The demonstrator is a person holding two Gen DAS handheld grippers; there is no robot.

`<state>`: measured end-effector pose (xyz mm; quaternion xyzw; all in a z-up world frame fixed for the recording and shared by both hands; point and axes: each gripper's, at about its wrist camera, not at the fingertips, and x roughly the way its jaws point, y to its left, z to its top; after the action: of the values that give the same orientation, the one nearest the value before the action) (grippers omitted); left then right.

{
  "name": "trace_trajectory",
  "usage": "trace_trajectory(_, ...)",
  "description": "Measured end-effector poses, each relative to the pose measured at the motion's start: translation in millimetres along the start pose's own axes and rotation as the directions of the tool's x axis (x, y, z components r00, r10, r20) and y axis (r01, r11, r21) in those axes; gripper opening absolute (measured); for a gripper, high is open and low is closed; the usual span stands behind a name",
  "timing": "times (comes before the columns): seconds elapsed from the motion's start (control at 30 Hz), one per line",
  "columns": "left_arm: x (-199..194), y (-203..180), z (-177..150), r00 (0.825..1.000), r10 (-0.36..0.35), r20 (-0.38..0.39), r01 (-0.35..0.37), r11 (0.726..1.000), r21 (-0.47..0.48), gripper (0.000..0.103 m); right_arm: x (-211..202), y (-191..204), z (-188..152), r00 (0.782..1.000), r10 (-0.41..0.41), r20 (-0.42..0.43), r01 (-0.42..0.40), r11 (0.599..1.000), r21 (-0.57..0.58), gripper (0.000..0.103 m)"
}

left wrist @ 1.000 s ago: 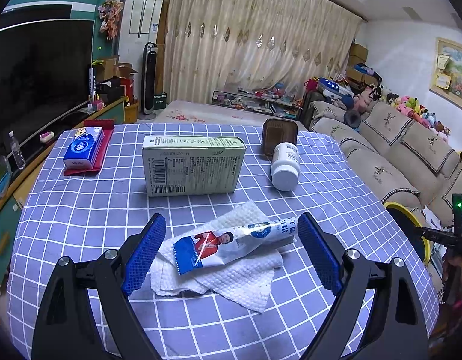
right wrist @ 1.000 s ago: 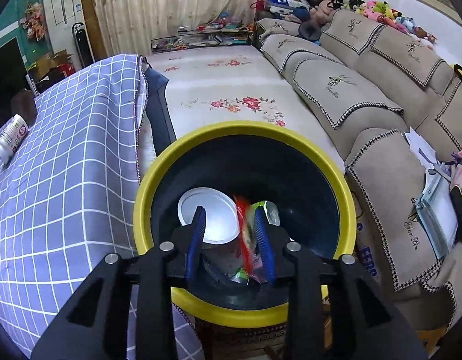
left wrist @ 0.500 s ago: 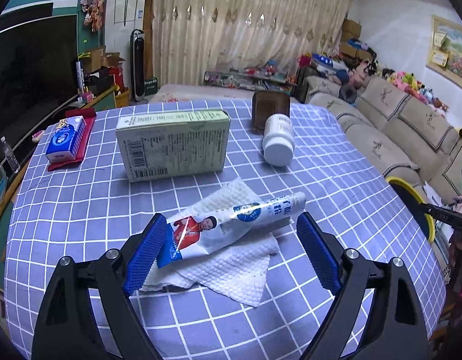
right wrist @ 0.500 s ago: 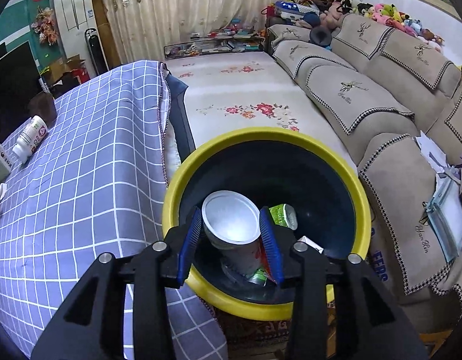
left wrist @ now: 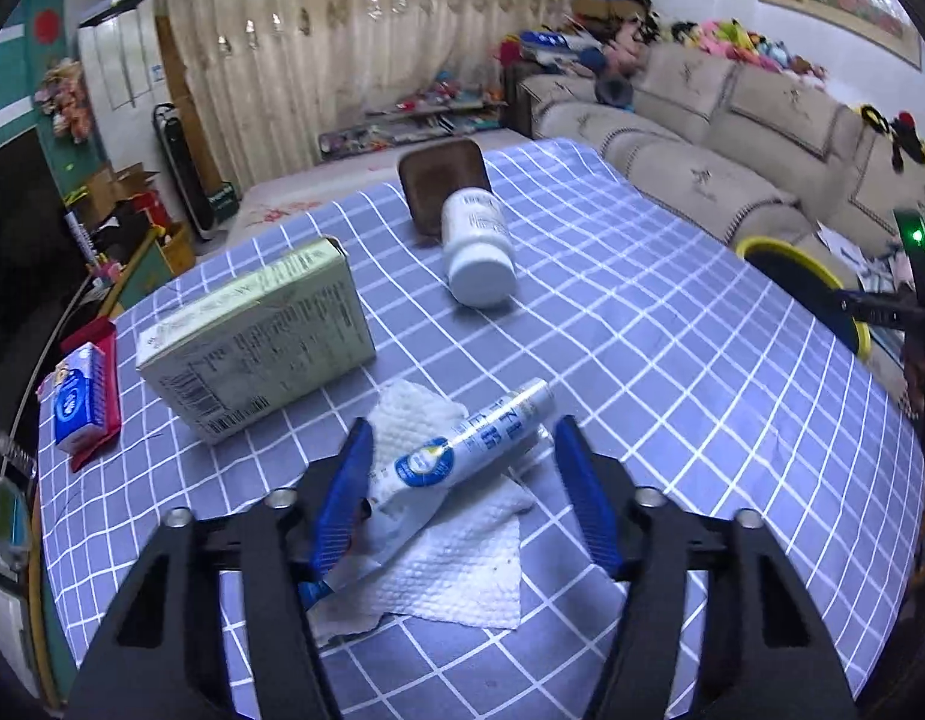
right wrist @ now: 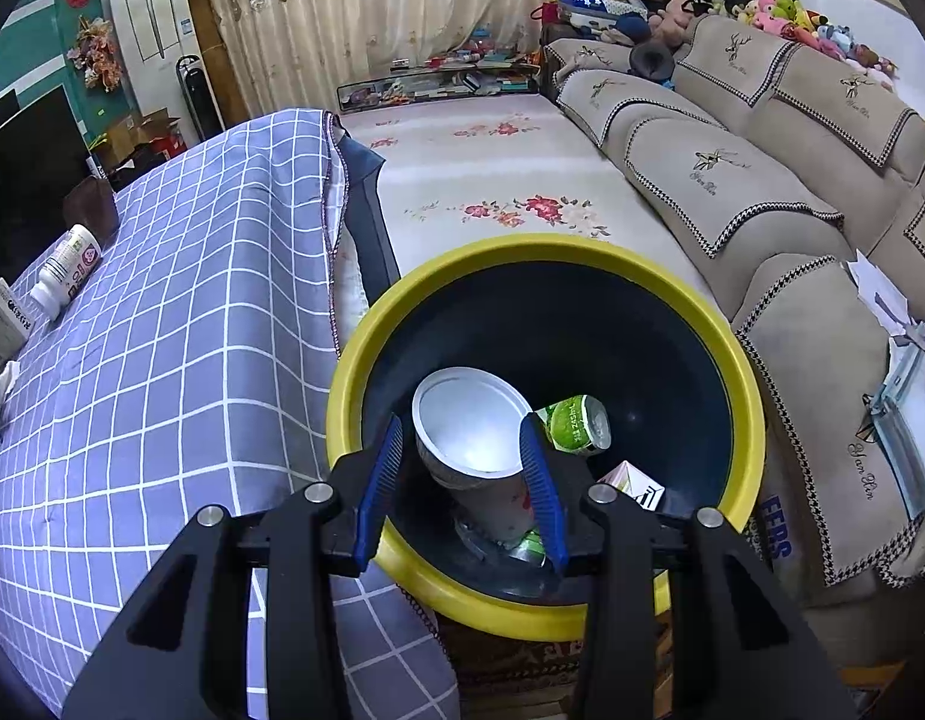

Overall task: Collect trash
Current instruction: 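Reach the left tool to the white toothpaste tube and grasp it, then carry the toothpaste tube with the left tool into the bin and release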

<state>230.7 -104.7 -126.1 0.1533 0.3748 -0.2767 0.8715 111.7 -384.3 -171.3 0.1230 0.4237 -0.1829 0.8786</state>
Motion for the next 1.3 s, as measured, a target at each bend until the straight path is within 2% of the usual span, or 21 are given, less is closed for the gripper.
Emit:
trace_trajectory(0.1,1,2,-2,1.0,-0.009,-0.005,0.009,1.0,0.008,0.05,1,0,0,1.0,0.004,-0.004,-0.004,1.0,-0.001,0.039)
trace_trajectory(0.17,1,1,-4,1.0,-0.018,-0.009,0.018,1.0,0.019,0.039,2,1,0,1.0,0.006,-0.005,-0.006,1.0,-0.002,0.039)
trace_trajectory(0.27,-2,-5,-6,1.0,-0.006,-0.013,0.007,0.998,0.06,0.039,1,3,0,1.0,0.008,-0.006,-0.008,1.0,-0.007,0.039)
trace_trajectory(0.4,-1,-17,-11,0.998,0.05,-0.026,-0.045,0.987,0.152,0.039,1,6,0,1.0,0.015,-0.005,-0.015,1.0,-0.012,0.042)
trace_trajectory(0.57,2,-19,-11,0.998,0.052,-0.041,-0.044,0.984,0.174,0.037,1,9,-1,1.0,0.02,-0.007,-0.02,1.0,-0.019,0.042)
trace_trajectory(0.7,6,-20,-10,0.997,0.072,-0.035,-0.064,0.979,0.196,0.038,1,7,-1,1.0,0.022,-0.01,-0.023,1.0,-0.019,0.043)
trace_trajectory(0.9,8,-20,-10,0.997,0.061,-0.042,-0.051,0.976,0.214,0.038,1,5,0,1.0,0.024,-0.013,-0.024,1.0,-0.017,0.043)
trace_trajectory(0.93,7,-20,-11,0.997,0.061,-0.042,-0.05,0.974,0.221,0.043,2,5,0,1.0,0.025,-0.014,-0.025,1.0,-0.016,0.043)
trace_trajectory(0.97,7,-21,-11,0.997,0.061,-0.041,-0.05,0.973,0.225,0.052,2,5,-1,0.999,0.029,-0.016,-0.029,0.999,-0.016,0.043)
trace_trajectory(1.03,4,-21,-13,0.998,0.059,-0.037,-0.049,0.972,0.231,0.054,2,5,-2,0.999,0.031,-0.018,-0.031,0.999,-0.018,0.043)
trace_trajectory(1.1,3,-20,-14,0.997,0.053,-0.047,-0.04,0.971,0.234,0.047,2,6,-2,0.999,0.034,-0.019,-0.034,0.999,-0.019,0.043)
trace_trajectory(1.13,4,-19,-15,0.997,0.048,-0.058,-0.033,0.972,0.233,0.033,2,6,-2,0.999,0.034,-0.019,-0.035,0.999,-0.019,0.043)
trace_trajectory(1.17,5,-19,-15,0.997,0.048,-0.067,-0.031,0.973,0.23,0.027,3,7,-2,0.999,0.035,-0.019,-0.035,0.999,-0.019,0.043)
trace_trajectory(1.3,3,-15,-16,0.997,0.047,-0.061,-0.034,0.978,0.204,0.018,1,8,-1,0.999,0.043,-0.012,-0.043,0.999,-0.017,0.043)
